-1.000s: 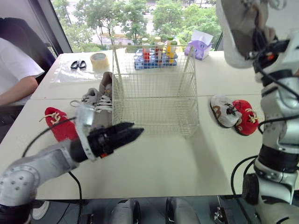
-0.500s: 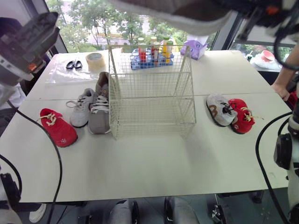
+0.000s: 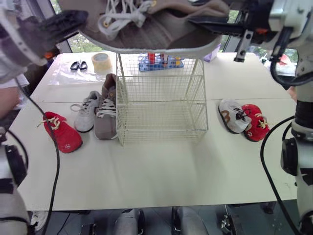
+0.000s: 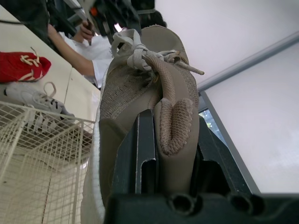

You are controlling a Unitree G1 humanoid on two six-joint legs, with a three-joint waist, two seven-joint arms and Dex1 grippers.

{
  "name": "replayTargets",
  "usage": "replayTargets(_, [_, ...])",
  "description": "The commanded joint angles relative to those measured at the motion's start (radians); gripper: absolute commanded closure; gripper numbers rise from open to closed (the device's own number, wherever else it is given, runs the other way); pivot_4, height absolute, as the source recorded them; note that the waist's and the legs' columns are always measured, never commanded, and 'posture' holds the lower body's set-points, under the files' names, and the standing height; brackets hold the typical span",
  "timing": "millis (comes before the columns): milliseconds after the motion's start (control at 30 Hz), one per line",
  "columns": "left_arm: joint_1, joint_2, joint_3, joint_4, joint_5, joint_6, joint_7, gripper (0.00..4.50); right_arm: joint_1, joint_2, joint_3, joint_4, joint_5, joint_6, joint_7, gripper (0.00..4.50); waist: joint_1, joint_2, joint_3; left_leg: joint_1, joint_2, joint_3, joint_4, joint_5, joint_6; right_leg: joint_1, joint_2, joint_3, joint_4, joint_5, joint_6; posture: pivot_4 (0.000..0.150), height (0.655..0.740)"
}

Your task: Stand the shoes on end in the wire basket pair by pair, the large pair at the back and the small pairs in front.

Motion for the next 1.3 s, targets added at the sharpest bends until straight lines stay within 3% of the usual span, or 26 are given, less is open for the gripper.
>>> replayTargets(33, [-0.078,-0.007,0.003,0.044,0.062,0.021,-0.104,0.80,-0.012,-0.004,-0.033,-0.052,0.011,0.006,-0.013,4.28,0.000,0.000,0.000,0.000,0.000,0.000,0.000,0.000,0.000,0.000,0.000,0.000,0.000,0.000,0.000,0.150,0.7400])
replayTargets(200, [-0.098,-0.024,0.014,0.067,0.109,0.067,-0.187,3.30,0.009,-0.013,-0.038,-0.079,0.009,0.026,-0.017,4.28,-0.004,0.000,0.000,0.000,0.001,0.000,0.000,0.000,0.000,-0.001,0.000,0.000,0.000,0.000,0.000,0.150,0.7400])
replayTargets(233, [-0.095,-0.032,0.024,0.058,0.110,0.075,-0.182,3.62,0.014,-0.015,-0.039,-0.085,0.010,0.038,-0.020,4.28,-0.003,0.000,0.000,0.000,0.001,0.000,0.000,0.000,0.000,-0.001,0.000,0.000,0.000,0.000,0.000,0.150,0.7400])
replayTargets(400, [-0.076,-0.075,0.116,0.035,0.086,0.112,-0.124,3.62,0.041,-0.013,-0.063,-0.108,0.028,0.122,-0.070,4.28,0.001,0.000,0.000,0.000,0.001,-0.002,0.001,0.000,0.000,-0.001,-0.001,0.000,0.001,0.000,0.000,0.150,0.7400])
replayTargets(433, [-0.066,-0.088,0.145,0.032,0.078,0.114,-0.098,3.66,0.054,-0.010,-0.080,-0.112,0.040,0.157,-0.095,3.27,0.002,0.000,0.000,0.000,0.001,-0.002,0.001,0.000,0.000,-0.001,-0.001,0.000,0.001,0.000,0.000,0.150,0.7400])
replayTargets(533, [-0.003,-0.133,0.273,-0.004,0.027,0.120,0.017,3.66,0.121,-0.002,-0.186,-0.133,0.115,0.310,-0.224,1.86,0.002,-0.001,0.000,0.000,0.001,-0.003,0.001,0.000,0.000,0.000,-0.003,0.000,0.002,0.001,0.001,0.150,0.7400])
replayTargets(633, [0.087,-0.214,0.422,-0.098,-0.051,0.105,0.173,3.66,0.192,0.070,-0.399,-0.137,0.315,0.504,-0.447,0.25,0.002,-0.002,-0.001,0.000,0.001,-0.003,0.002,0.000,0.000,0.001,-0.004,0.000,0.003,0.002,0.002,0.150,0.7400])
replayTargets(667, [0.105,-0.249,0.465,-0.128,-0.085,0.093,0.228,3.66,0.215,0.095,-0.456,-0.132,0.363,0.540,-0.509,0.04,0.002,-0.002,0.000,0.001,0.001,-0.004,0.002,0.000,0.000,0.001,-0.005,0.000,0.003,0.002,0.002,0.150,0.7400])
replayTargets(800, [0.159,-0.410,0.574,-0.276,-0.216,0.031,0.432,3.66,0.316,0.252,-0.606,-0.152,0.630,0.691,-0.726,0.04,0.004,-0.002,-0.001,0.001,0.000,-0.005,0.002,0.000,0.000,0.002,-0.007,-0.002,0.002,0.002,0.002,0.150,0.7400])
replayTargets(933, [0.198,-0.614,0.559,-0.421,-0.193,-0.144,0.600,3.66,0.372,0.474,-0.520,-0.228,0.799,0.726,-0.842,0.04,-0.001,-0.002,-0.001,0.004,0.000,-0.004,0.002,0.000,0.000,0.004,-0.008,-0.002,0.002,0.003,0.002,0.150,0.7400])
replayTargets(1100, [0.256,-0.736,0.489,-0.528,-0.232,-0.210,0.623,3.66,0.322,0.677,-0.381,-0.230,0.747,0.623,-0.907,0.04,-0.003,-0.002,-0.001,0.006,0.000,-0.003,0.001,0.001,-0.001,0.002,-0.006,0.000,0.006,0.003,0.001,0.150,0.7400])
replayTargets(1300, [0.311,-0.776,0.438,-0.563,-0.280,-0.230,0.655,3.66,0.273,0.739,-0.319,-0.187,0.714,0.533,-0.906,0.04,0.003,-0.002,-0.001,0.004,-0.001,-0.004,0.001,0.000,0.000,0.004,-0.005,0.000,0.005,0.004,0.002,0.150,0.7400])
